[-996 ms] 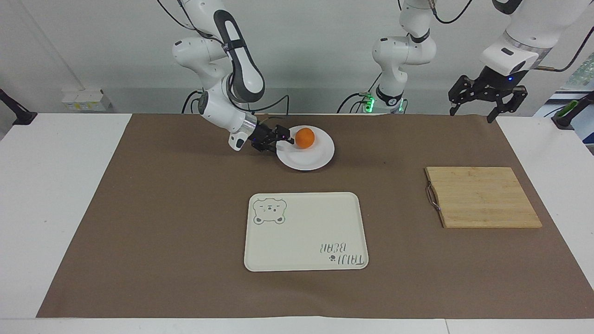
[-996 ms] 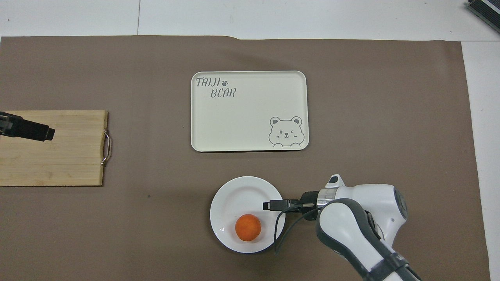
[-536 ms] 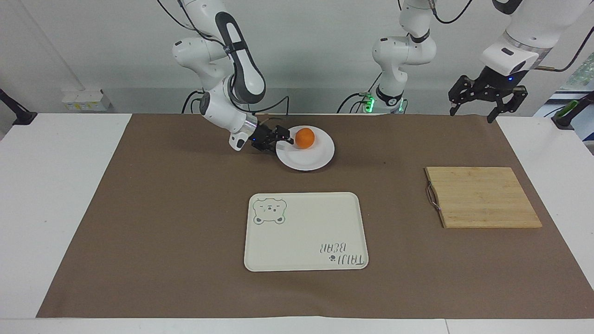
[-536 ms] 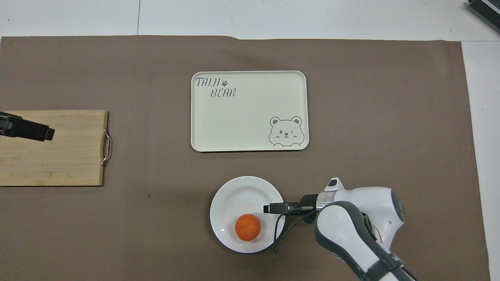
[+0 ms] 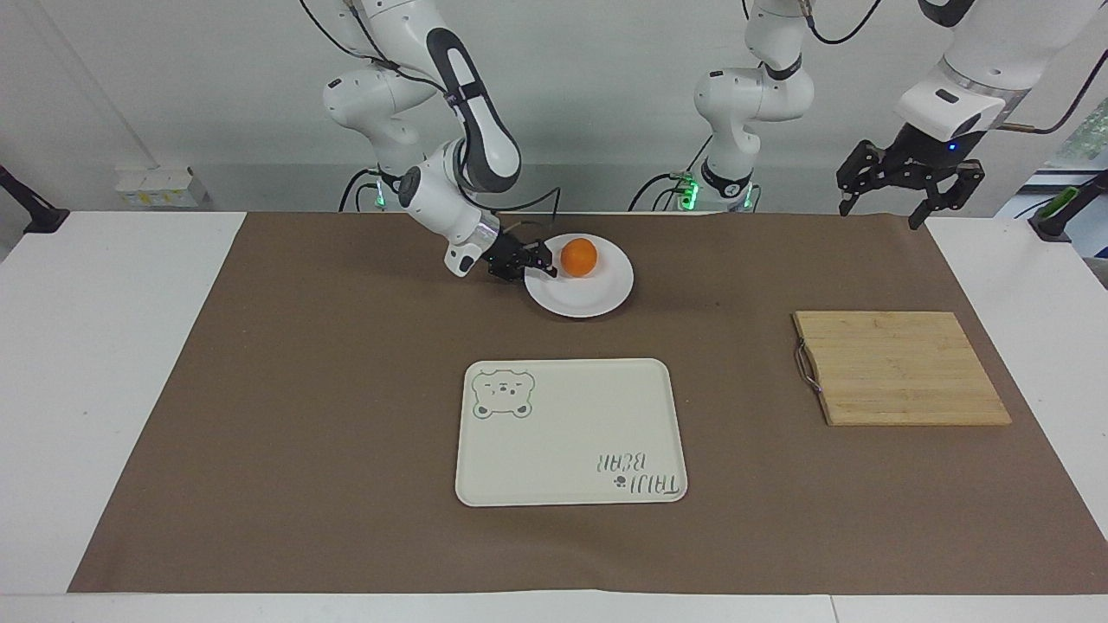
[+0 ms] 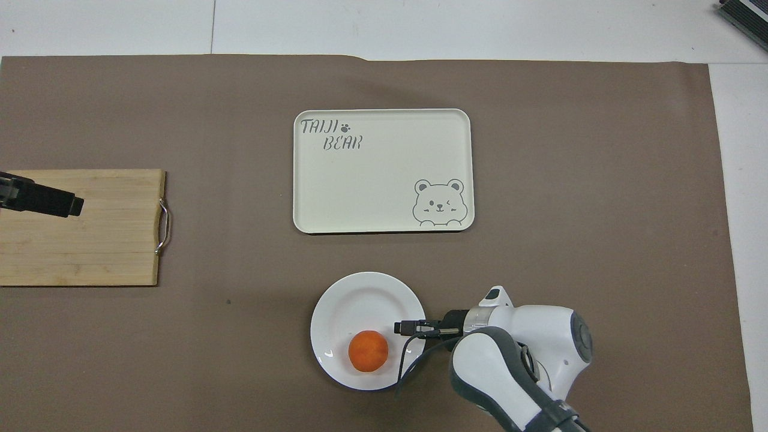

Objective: Place orange and plate with both arms
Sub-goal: 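Grip the white plate rim with the right gripper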

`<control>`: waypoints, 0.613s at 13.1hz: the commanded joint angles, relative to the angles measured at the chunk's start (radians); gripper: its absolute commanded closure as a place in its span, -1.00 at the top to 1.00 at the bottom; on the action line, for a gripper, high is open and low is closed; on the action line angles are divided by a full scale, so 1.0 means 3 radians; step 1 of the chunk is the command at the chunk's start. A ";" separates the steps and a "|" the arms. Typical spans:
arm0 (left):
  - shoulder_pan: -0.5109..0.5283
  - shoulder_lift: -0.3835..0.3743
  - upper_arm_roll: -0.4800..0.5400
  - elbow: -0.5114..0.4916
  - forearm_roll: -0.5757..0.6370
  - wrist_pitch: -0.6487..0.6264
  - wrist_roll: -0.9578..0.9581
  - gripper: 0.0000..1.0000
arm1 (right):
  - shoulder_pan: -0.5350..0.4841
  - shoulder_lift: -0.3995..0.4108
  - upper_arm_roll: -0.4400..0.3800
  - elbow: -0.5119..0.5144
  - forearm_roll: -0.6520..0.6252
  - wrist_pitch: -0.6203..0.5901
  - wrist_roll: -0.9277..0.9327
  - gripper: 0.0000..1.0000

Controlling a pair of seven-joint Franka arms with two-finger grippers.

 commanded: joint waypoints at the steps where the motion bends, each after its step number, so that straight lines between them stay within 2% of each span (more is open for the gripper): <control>1: 0.0057 -0.0083 -0.0037 -0.0086 0.0042 -0.0008 0.0024 1.00 | -0.0017 0.0001 -0.0004 0.0000 0.0086 0.0000 -0.0025 -1.00; 3: 0.0052 -0.0083 -0.0037 -0.0086 0.0042 -0.0008 0.0024 1.00 | -0.0052 0.0001 -0.0004 0.0005 0.0086 -0.0092 -0.0131 -1.00; 8: 0.0052 -0.0083 -0.0037 -0.0086 0.0042 -0.0008 0.0024 1.00 | -0.0400 -0.0009 -0.0004 0.0066 0.0106 -0.0582 -0.0566 -1.00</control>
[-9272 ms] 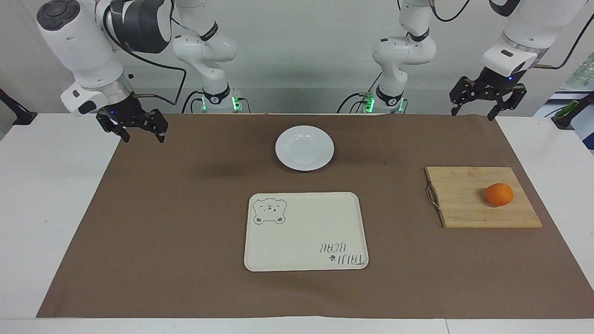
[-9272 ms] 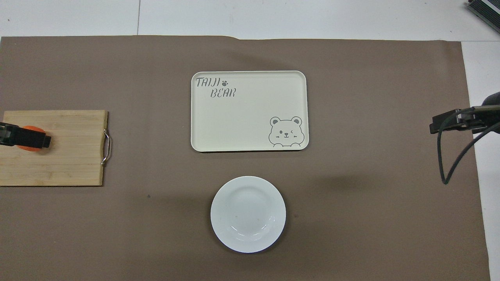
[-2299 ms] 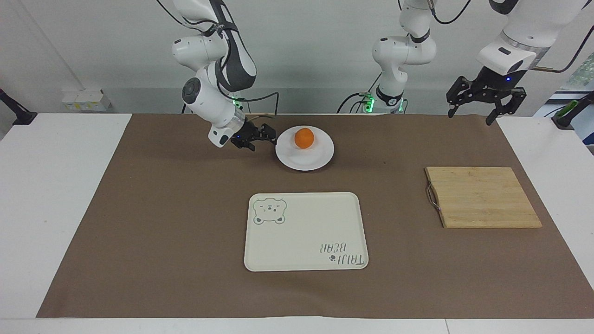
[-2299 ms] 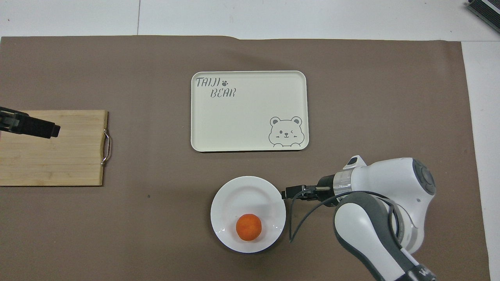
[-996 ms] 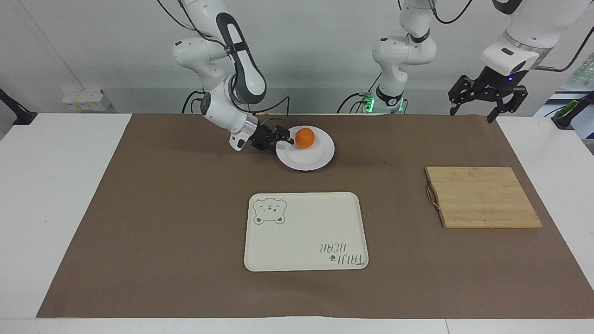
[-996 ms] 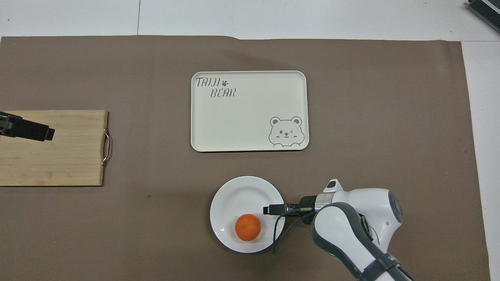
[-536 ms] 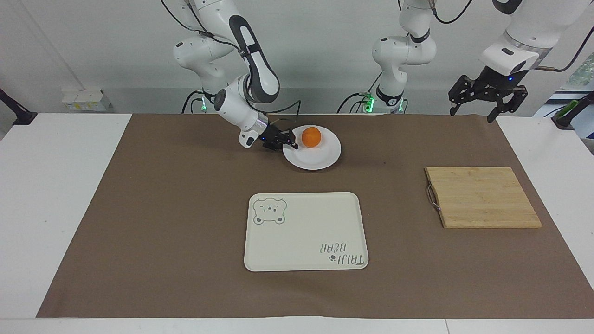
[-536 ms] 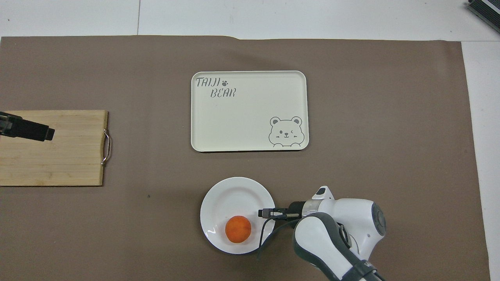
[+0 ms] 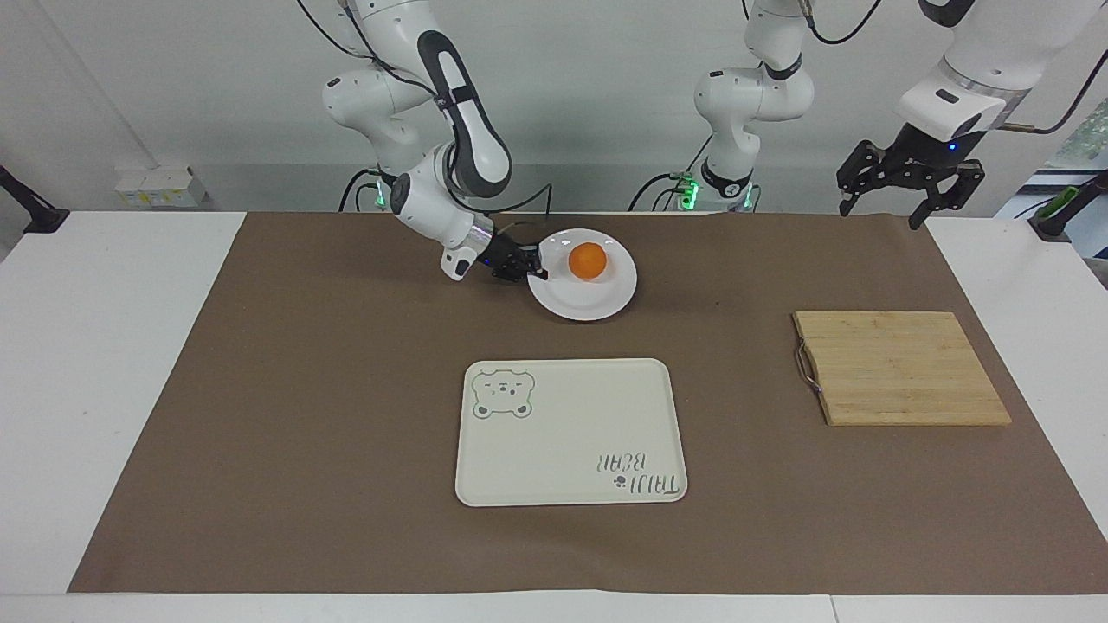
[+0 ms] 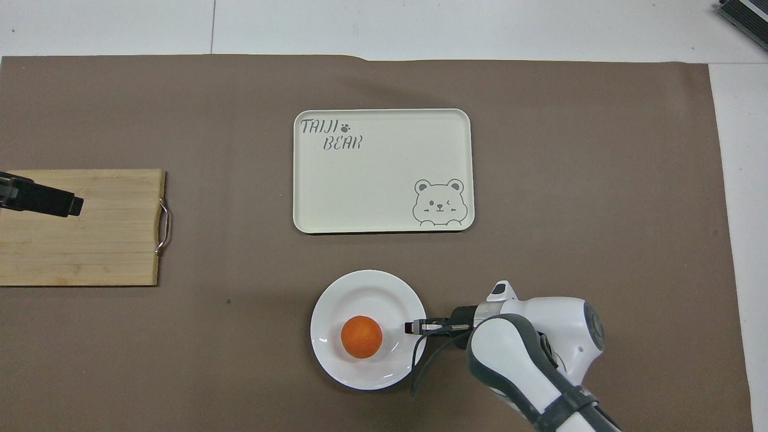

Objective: Place orange and plate with both arms
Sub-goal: 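Grip the white plate rim with the right gripper, then slide the plate with the orange onto the bear tray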

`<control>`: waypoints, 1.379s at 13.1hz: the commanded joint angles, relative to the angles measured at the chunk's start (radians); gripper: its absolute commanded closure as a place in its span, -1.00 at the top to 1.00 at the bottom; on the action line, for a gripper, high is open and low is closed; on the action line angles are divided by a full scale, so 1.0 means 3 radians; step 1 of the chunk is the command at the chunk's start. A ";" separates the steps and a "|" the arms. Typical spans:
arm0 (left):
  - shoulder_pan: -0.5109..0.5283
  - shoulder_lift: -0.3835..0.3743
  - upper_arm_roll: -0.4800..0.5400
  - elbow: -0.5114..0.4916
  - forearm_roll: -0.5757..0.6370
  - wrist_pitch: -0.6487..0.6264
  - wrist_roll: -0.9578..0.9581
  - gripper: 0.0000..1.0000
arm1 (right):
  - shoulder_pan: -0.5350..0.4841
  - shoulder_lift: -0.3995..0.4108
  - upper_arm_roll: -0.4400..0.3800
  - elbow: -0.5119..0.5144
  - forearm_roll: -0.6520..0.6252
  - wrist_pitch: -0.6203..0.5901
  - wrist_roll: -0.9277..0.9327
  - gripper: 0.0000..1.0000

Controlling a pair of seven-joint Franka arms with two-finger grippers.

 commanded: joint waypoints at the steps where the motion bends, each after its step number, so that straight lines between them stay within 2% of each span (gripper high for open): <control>1: 0.0049 -0.0083 -0.0037 -0.0086 0.0042 -0.0008 0.0024 1.00 | -0.0196 -0.0017 0.0008 0.0096 0.0140 -0.0290 -0.0280 -1.00; 4: 0.0049 -0.0083 -0.0037 -0.0086 0.0042 -0.0008 0.0024 1.00 | -0.0385 -0.0053 -0.0003 0.0239 0.0140 -0.0500 -0.0296 -1.00; 7: 0.0049 -0.0083 -0.0037 -0.0086 0.0042 -0.0008 0.0024 1.00 | -0.0508 -0.0063 -0.0013 0.0408 0.0130 -0.0532 -0.0281 -1.00; 9: 0.0054 -0.0083 -0.0037 -0.0086 0.0042 -0.0008 0.0024 1.00 | -0.0625 0.0044 -0.0013 0.0653 0.0125 -0.0532 -0.0260 -1.00; 13: 0.0049 -0.0083 -0.0037 -0.0086 0.0042 -0.0008 0.0024 1.00 | -0.0743 0.0427 -0.0033 0.1246 -0.0043 -0.0465 0.0086 -1.00; 14: 0.0054 -0.0083 -0.0037 -0.0086 0.0042 -0.0008 0.0024 1.00 | -0.0769 0.0544 -0.0033 0.1450 -0.0246 -0.0465 0.0316 -1.00; 15: 0.0054 -0.0083 -0.0037 -0.0086 0.0042 -0.0008 0.0024 1.00 | -0.0815 0.0723 -0.0028 0.1705 -0.0466 -0.0465 0.0530 -1.00; 18: 0.0049 -0.0083 -0.0037 -0.0086 0.0042 -0.0008 0.0024 1.00 | -0.0846 0.1153 -0.0033 0.2274 -0.0560 -0.0450 0.0859 -1.00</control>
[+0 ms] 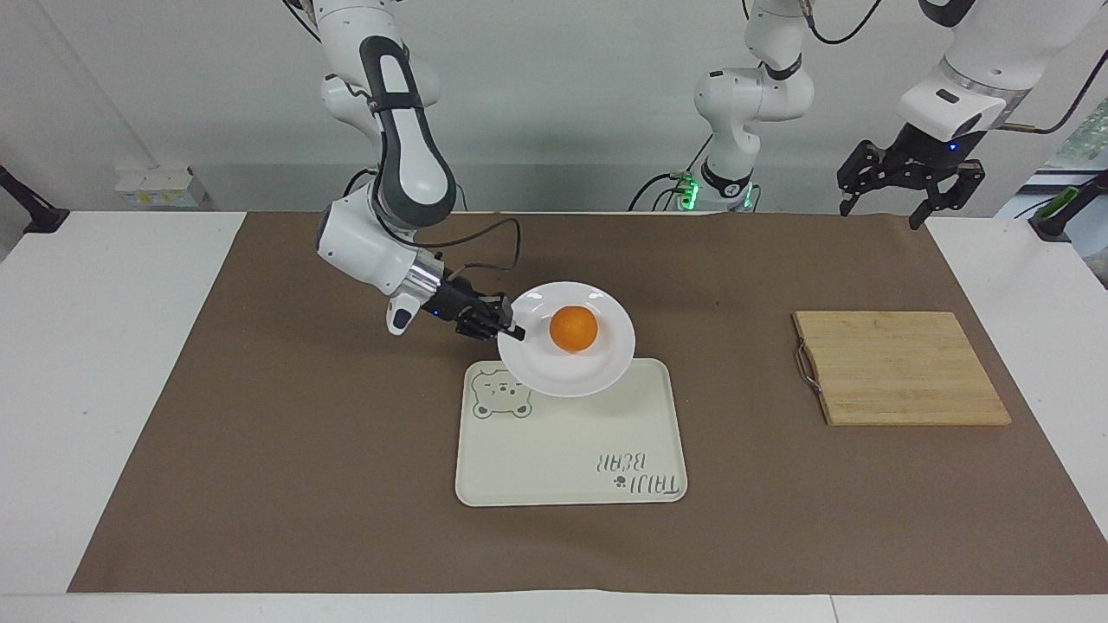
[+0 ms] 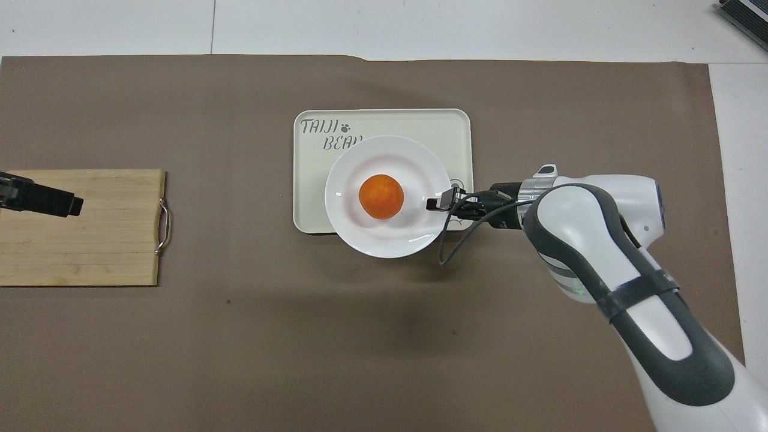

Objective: Place orange and plate with both arms
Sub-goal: 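Slide the plate with the orange onto the bear tray, then open the right gripper and release the plate rim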

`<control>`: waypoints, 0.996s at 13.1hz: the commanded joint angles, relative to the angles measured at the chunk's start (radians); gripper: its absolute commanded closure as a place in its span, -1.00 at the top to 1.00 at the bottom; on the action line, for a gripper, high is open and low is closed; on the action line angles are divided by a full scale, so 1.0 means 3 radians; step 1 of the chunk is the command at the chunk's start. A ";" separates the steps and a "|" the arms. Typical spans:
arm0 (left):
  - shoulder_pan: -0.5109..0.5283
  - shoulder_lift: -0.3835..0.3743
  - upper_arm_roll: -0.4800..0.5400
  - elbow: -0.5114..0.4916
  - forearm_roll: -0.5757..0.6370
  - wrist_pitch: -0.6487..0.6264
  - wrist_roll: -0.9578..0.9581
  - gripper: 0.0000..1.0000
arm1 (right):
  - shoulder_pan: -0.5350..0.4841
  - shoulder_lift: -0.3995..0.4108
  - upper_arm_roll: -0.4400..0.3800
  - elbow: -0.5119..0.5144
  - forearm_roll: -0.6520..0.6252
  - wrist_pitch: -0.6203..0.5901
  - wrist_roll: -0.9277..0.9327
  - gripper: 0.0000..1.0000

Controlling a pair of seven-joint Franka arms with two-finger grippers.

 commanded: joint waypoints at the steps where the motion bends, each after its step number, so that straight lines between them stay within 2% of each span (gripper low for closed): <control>1: 0.0051 -0.0083 -0.0037 -0.0086 0.0042 -0.0008 0.0024 1.00 | -0.0043 0.0454 0.0019 0.0549 -0.0118 -0.0020 0.0221 -1.00; 4: 0.0046 -0.0083 -0.0037 -0.0086 0.0042 -0.0008 0.0024 1.00 | -0.0043 0.0859 0.0030 0.0816 -0.0200 0.0138 0.0200 -1.00; 7: 0.0051 -0.0083 -0.0037 -0.0086 0.0042 -0.0008 0.0024 1.00 | -0.0007 0.0998 0.0035 0.0867 -0.0185 0.0368 0.0190 -1.00; 8: 0.0046 -0.0083 -0.0037 -0.0086 0.0042 -0.0008 0.0024 1.00 | -0.0002 0.0998 0.0035 0.0867 -0.0180 0.0415 0.0210 -0.93; 9: 0.0051 -0.0083 -0.0037 -0.0086 0.0047 -0.0008 0.0024 1.00 | 0.0018 0.0998 0.0030 0.0867 -0.0190 0.0516 0.0215 0.98; 11: 0.0051 -0.0083 -0.0037 -0.0086 0.0042 -0.0008 0.0024 1.00 | 0.0044 0.0978 0.0030 0.0847 -0.0195 0.0747 0.0226 1.00; 13: 0.0051 -0.0083 -0.0037 -0.0086 0.0042 -0.0008 0.0024 1.00 | 0.0034 0.0856 0.0014 0.0812 -0.0231 0.0727 0.0221 1.00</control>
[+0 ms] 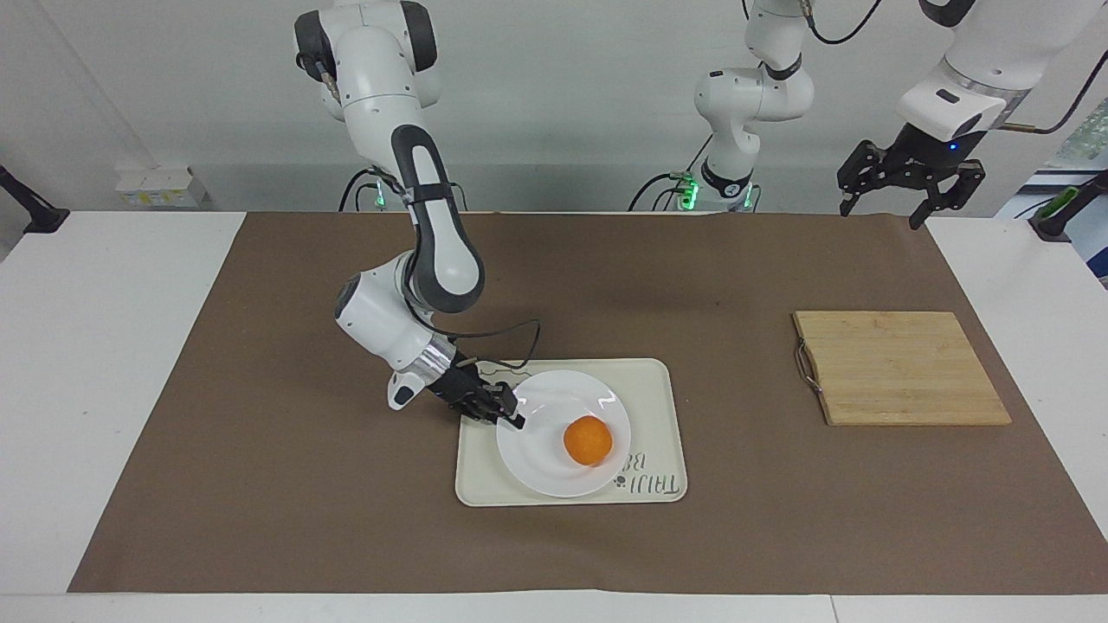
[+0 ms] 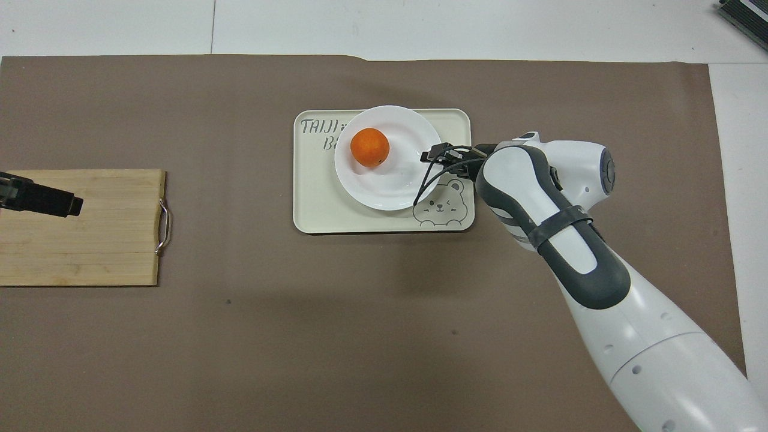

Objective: Place orange and plate with both arms
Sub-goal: 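Open the right gripper and release the plate rim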

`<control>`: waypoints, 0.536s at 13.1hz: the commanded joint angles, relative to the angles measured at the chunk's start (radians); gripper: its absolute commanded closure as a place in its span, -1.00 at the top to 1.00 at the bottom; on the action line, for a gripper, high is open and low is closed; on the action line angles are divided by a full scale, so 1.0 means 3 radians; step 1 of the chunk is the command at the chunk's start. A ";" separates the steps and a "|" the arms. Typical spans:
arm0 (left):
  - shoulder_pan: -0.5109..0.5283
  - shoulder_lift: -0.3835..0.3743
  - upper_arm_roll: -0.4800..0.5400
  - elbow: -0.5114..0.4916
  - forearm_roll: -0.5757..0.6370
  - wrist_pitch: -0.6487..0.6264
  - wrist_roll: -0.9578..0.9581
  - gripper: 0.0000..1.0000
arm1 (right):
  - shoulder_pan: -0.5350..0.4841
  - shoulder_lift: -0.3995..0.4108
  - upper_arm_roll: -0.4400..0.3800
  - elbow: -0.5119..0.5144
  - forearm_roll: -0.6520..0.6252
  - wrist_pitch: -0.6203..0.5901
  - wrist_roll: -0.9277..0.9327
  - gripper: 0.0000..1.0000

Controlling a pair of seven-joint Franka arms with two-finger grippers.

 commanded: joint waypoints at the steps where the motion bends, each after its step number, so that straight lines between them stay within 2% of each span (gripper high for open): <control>1: 0.0050 -0.0082 -0.0036 -0.0086 0.0042 -0.0008 0.0024 1.00 | -0.0019 -0.0213 -0.0006 -0.0083 -0.0199 0.0013 0.0115 1.00; 5: 0.0050 -0.0082 -0.0036 -0.0086 0.0042 -0.0008 0.0024 1.00 | -0.0132 -0.0377 -0.0047 -0.0084 -0.1108 -0.0120 0.0120 1.00; 7: 0.0050 -0.0082 -0.0036 -0.0086 0.0042 -0.0008 0.0024 1.00 | -0.0203 -0.0479 -0.0139 -0.0058 -0.1517 -0.0339 0.0120 1.00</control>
